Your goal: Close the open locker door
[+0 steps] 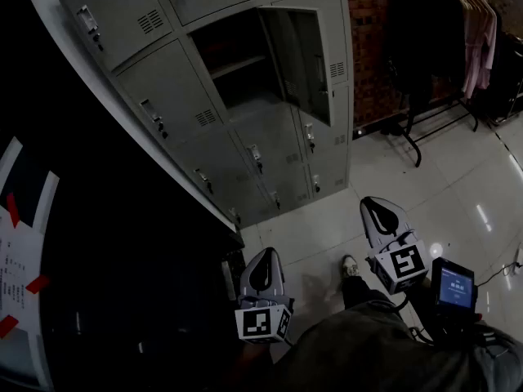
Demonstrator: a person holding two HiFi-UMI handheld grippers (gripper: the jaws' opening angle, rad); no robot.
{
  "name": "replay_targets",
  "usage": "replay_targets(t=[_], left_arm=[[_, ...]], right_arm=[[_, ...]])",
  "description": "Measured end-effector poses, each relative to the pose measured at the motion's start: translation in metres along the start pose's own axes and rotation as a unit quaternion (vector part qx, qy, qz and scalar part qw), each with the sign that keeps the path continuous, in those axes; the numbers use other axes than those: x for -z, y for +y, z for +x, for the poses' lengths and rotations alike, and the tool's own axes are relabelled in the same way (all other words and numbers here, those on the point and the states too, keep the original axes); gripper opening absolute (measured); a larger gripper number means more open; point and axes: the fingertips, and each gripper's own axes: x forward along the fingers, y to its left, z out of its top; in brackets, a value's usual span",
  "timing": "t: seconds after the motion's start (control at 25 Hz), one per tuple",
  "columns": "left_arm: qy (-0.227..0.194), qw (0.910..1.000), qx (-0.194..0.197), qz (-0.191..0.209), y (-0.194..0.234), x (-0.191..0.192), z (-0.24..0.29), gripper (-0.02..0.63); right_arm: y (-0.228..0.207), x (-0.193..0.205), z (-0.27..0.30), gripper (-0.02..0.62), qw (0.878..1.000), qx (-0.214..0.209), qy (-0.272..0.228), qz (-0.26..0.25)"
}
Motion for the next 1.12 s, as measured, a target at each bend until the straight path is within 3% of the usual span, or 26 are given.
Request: replay_targets(t=[0.28, 0.76, 1.12], left_arm=[[0.002, 0.9999, -0.006, 0.008, 0.015, 0.002, 0.084, 0.002], [0.000, 0.9996, -0.019, 0.023, 0.025, -0.011, 0.273, 0.002], [-0.002, 0.9994, -0.028, 0.020, 0.034, -0.006, 0.347, 0.002]], right_arm=[[-0.048, 0.004, 0.073, 0.026, 1.000, -0.007, -0.008, 0.008], [-0.168, -0.016, 0.227, 0.043, 0.998, -0.046, -0.033, 0.011], [-0.199, -0.032, 0.301, 0.101, 0.994, -0.101, -0.053, -0.001]])
